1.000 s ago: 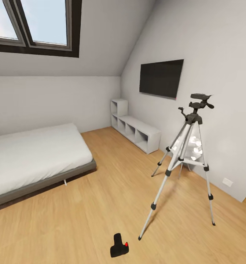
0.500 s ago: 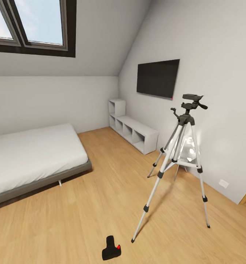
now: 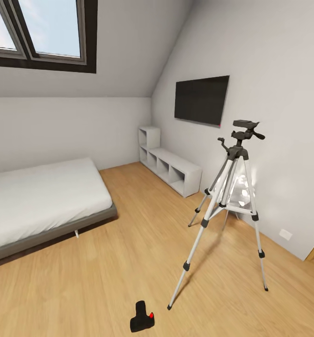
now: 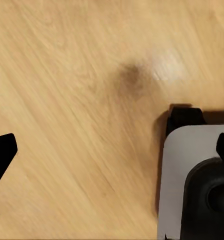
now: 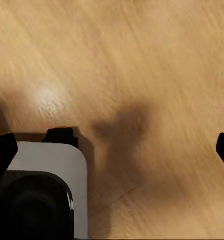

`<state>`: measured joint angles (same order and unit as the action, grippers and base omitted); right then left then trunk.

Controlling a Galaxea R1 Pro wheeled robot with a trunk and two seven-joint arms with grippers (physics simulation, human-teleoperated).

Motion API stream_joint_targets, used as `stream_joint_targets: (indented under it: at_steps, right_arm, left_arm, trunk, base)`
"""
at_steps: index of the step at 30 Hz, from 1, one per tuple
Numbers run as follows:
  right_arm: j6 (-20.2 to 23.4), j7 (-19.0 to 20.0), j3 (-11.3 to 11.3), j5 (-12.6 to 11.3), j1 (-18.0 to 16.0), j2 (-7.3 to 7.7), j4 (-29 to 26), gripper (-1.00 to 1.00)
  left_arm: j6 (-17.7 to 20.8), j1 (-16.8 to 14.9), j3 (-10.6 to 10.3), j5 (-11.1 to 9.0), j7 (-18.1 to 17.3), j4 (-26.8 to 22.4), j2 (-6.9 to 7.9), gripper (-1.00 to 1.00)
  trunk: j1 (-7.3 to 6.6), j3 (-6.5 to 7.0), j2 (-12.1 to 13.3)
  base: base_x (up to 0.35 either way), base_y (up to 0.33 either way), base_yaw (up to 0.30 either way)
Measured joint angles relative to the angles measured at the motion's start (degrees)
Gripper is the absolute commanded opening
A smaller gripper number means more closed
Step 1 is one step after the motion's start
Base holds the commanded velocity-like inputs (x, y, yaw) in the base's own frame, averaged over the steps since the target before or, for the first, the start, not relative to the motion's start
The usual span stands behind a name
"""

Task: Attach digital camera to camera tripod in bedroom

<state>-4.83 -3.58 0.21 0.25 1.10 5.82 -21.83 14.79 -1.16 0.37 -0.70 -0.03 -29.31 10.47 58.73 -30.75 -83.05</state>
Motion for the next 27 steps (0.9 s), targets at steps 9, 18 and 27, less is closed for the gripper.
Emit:
stream_joint_targets:
  at_steps: [9,18,27]
  right_arm:
    - [0.56,-1.22,-0.14,-0.34,0.01,0.22,-20.91,1.0]
    - [-1.16,-1.16,-0.23,-0.48,-0.05,0.23,-29.24,1.0]
    - [-16.75,-1.19,-0.06,-0.49,-0.06,0.09,-29.17,1.0]
  left_arm:
    - [18.37,-0.03,-0.06,-0.08,-1.6,-26.22,-0.1,1.0]
    - [22.7,-0.34,0.09,-0.11,-9.71,-35.82,0.2,1.0]
    - [16.97,-0.46,0.07,-0.11,-11.03,-36.27,-0.01,1.0]
  trunk:
    - [0.0,0.0,0.0]
    - [0.0,-0.01,0.0]
    - [0.0,-0.01,0.0]
  base:
    - [0.0,0.0,0.0]
    - [0.0,0.0,0.0]
    - [0.0,0.0,0.002]
